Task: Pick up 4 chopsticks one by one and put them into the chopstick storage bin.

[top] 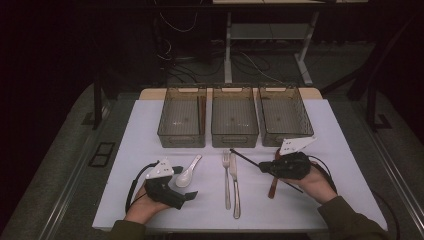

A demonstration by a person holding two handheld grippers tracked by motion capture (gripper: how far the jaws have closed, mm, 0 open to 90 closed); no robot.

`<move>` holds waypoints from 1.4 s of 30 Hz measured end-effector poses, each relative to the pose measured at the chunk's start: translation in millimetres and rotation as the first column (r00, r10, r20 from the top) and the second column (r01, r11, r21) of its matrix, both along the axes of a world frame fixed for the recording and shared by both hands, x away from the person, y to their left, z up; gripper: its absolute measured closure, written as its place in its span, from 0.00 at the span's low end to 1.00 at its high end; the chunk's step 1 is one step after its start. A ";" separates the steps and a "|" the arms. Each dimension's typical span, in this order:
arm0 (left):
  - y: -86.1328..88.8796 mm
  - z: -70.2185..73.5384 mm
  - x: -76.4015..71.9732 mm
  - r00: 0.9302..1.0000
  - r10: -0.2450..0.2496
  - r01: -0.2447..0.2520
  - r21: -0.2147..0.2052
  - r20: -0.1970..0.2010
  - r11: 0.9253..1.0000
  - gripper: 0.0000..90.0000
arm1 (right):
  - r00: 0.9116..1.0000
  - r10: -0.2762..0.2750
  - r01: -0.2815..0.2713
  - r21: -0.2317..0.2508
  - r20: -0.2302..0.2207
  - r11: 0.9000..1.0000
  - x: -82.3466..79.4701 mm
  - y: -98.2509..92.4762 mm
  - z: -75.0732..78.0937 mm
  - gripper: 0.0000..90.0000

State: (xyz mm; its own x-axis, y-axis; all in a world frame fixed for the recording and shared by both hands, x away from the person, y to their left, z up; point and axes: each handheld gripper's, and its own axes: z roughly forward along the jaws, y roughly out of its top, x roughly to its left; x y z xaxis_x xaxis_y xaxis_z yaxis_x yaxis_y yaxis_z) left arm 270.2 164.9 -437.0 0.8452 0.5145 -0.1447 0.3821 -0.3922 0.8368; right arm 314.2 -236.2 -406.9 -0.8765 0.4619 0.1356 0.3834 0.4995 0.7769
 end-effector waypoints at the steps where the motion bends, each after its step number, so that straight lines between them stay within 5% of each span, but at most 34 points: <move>1: -0.1 -0.1 0.1 1.000 -0.002 0.002 0.002 0.000 1.000 0.00 | 1.000 -0.005 0.004 0.002 0.005 1.000 1.8 0.8 1.2 0.95; 27: -0.3 -0.7 0.1 1.000 -0.004 0.004 0.004 -0.005 1.000 0.00 | 0.999 -0.036 0.032 0.111 0.041 0.993 37.5 34.3 20.6 0.95; 42: 0.5 -0.3 0.3 1.000 0.003 -0.003 -0.007 -0.005 1.000 0.00 | 0.997 -0.038 0.025 0.168 0.074 0.985 62.4 69.5 36.5 0.95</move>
